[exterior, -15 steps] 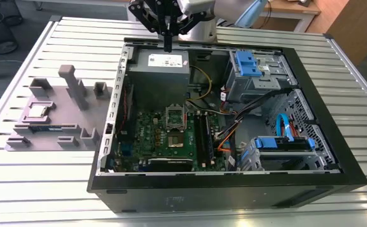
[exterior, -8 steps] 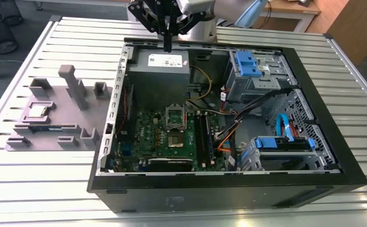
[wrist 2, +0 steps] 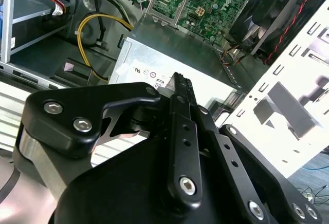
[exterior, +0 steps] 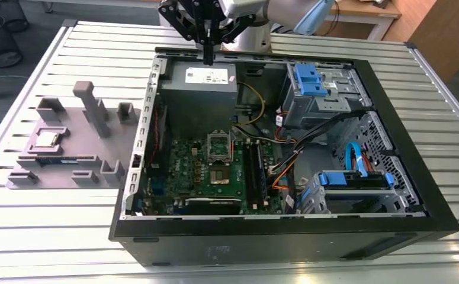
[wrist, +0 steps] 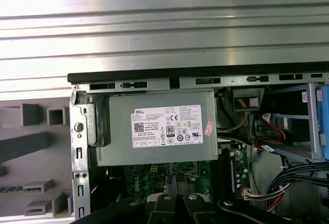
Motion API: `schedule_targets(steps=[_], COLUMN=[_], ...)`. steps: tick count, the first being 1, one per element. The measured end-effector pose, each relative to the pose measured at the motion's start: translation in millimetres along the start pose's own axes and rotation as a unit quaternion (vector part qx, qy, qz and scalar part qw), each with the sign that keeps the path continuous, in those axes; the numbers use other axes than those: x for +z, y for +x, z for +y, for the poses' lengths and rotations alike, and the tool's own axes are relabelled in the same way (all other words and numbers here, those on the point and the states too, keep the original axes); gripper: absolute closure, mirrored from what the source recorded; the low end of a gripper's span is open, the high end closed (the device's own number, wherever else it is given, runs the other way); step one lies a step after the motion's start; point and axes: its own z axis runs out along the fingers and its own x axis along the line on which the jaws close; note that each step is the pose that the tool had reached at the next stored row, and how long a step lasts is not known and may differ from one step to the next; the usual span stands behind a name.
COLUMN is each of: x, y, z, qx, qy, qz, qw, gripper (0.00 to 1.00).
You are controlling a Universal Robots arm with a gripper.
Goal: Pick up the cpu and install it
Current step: 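Reach for the cpu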
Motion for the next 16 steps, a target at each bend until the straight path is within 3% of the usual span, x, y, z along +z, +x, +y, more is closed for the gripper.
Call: schedule_targets(steps=[16], x=[-0.3], y=[8.4], z=[-0.6], qx=[0.000], qy=[0.0000], qz=[-0.0002], qw=[1.00000], gripper=[0.89])
